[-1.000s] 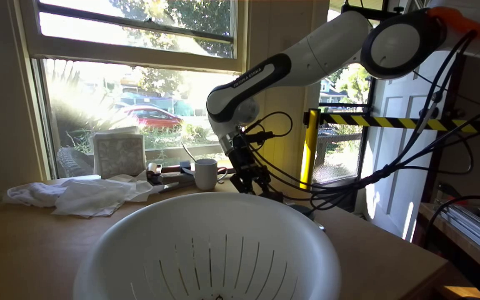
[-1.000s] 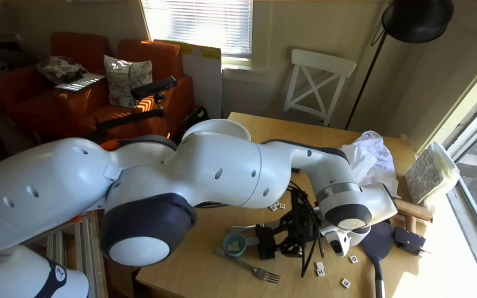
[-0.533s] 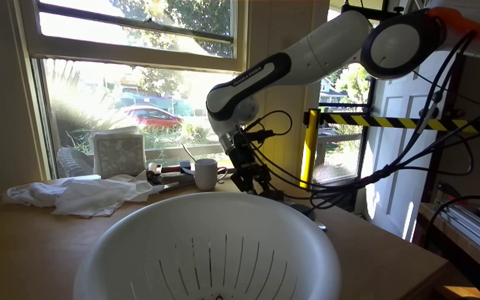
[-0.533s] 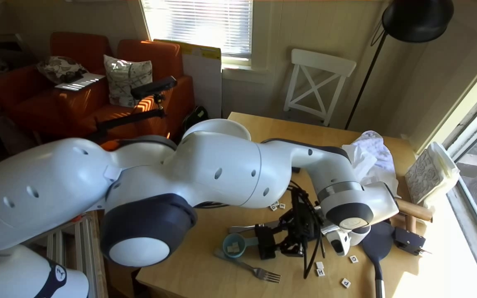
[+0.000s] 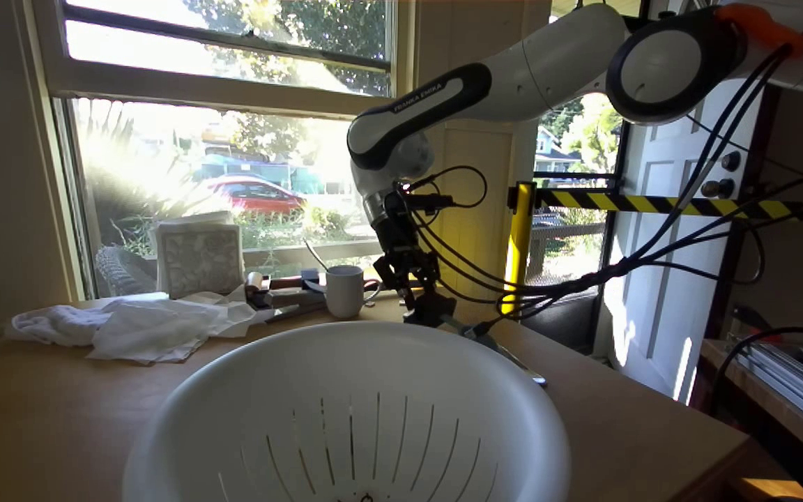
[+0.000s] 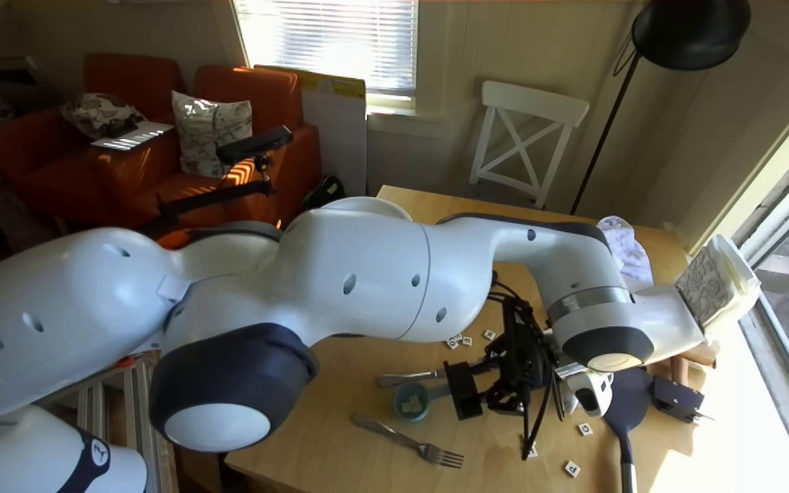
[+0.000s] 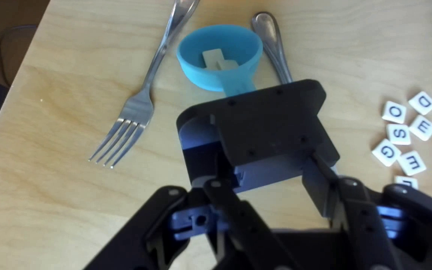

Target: Pick up the blue spoon and drop the letter blocks on it into the colander

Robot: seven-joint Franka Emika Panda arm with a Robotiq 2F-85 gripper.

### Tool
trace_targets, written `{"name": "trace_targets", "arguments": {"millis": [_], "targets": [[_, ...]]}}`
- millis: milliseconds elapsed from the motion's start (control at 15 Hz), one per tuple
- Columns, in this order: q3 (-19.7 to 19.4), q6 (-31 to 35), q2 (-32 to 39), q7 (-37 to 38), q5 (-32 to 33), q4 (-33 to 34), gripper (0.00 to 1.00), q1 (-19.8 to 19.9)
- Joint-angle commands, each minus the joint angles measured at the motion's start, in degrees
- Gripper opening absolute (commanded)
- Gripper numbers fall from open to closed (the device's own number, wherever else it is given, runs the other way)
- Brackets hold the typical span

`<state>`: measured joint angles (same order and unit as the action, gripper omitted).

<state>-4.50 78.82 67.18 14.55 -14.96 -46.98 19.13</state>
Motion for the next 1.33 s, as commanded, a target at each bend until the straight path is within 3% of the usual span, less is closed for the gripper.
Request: {"name": "trace_targets", "arguments": {"millis": [0, 533, 1267], "targets": [[0.9, 0.8, -1.8, -0.2, -1.8, 0.4, 0.27, 1.1], [0.8, 1.7, -1.8, -0.2, -1.4, 0.6, 0.27, 0.9], [0.2, -7.6, 7.8, 2.6, 0.1, 6.9, 0.27, 0.3]]}}
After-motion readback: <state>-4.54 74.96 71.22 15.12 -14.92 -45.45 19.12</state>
